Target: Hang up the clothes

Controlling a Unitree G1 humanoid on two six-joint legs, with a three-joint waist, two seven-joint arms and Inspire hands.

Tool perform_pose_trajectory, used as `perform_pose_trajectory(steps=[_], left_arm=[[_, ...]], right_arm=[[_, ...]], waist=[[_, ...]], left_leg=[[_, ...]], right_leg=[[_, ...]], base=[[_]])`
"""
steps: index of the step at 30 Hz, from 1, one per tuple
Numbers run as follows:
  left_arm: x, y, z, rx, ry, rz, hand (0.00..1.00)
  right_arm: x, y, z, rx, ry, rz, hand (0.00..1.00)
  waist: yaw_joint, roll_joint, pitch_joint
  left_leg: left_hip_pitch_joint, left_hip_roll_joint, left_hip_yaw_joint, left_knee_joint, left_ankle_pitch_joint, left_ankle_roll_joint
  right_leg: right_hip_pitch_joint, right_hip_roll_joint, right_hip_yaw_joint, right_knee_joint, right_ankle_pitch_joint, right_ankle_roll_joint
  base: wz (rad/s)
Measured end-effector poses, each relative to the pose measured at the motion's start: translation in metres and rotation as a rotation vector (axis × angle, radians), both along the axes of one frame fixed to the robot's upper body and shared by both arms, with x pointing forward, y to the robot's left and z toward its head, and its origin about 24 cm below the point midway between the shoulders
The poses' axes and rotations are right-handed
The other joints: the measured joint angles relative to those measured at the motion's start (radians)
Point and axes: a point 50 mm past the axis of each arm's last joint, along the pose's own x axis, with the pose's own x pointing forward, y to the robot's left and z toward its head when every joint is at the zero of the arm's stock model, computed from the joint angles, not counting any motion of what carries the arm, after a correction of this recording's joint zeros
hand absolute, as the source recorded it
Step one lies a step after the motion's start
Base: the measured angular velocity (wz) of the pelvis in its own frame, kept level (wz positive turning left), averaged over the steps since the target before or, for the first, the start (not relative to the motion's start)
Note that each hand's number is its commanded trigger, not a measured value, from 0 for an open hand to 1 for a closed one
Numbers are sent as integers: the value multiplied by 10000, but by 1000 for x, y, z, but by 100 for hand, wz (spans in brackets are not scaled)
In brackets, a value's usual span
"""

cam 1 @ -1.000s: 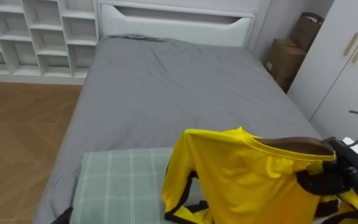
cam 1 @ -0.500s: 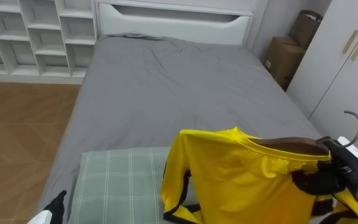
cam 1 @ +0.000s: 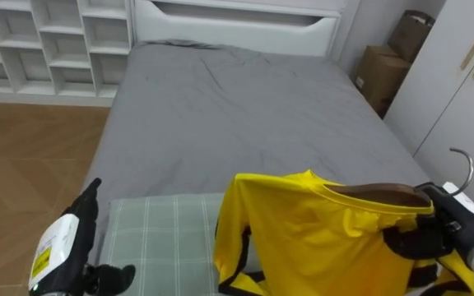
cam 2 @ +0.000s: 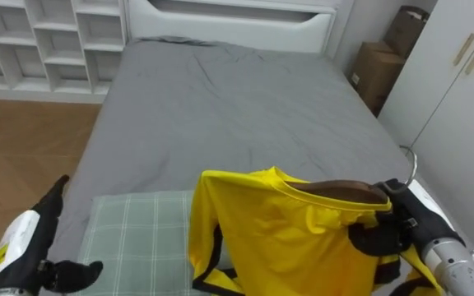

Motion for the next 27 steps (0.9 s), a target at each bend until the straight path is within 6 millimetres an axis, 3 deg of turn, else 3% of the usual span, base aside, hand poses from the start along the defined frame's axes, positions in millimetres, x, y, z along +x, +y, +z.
perform_pose_trajectory(steps=[14, 17, 21, 27], left_arm=[[2, -13, 3, -1418, -25, -539, 0], [2, -14, 2, -1447, 94, -692, 0], [2, -20, 0, -1490, 376, -1094, 0], [2, -23, -1, -1518, 530, -1334, 0]], right_arm=[[0, 4, -3, 257, 14, 12, 100], [0, 4, -3, 272, 55, 57, 100], [-3, 5, -7, 438, 323, 266, 100], [-10, 11, -19, 716, 815, 544, 100]], waist=[[-24, -32, -7], [-22, -121, -3], [2, -417, 70], [99, -672, 40]], left_leg=[[-73, 2, -16, 50, 1, 2], [-58, 1, -19, 73, 1, 2], [-97, 4, -22, 138, -1, -1], [-178, 0, 258, 133, -9, 3]], right_leg=[[-44, -36, -52, 27, 0, 0], [-57, -39, -61, 22, 0, 0], [-71, -36, -33, 32, -1, -1], [-273, -10, 222, 92, 36, 28]], base=[[2], [0], [0], [-11]])
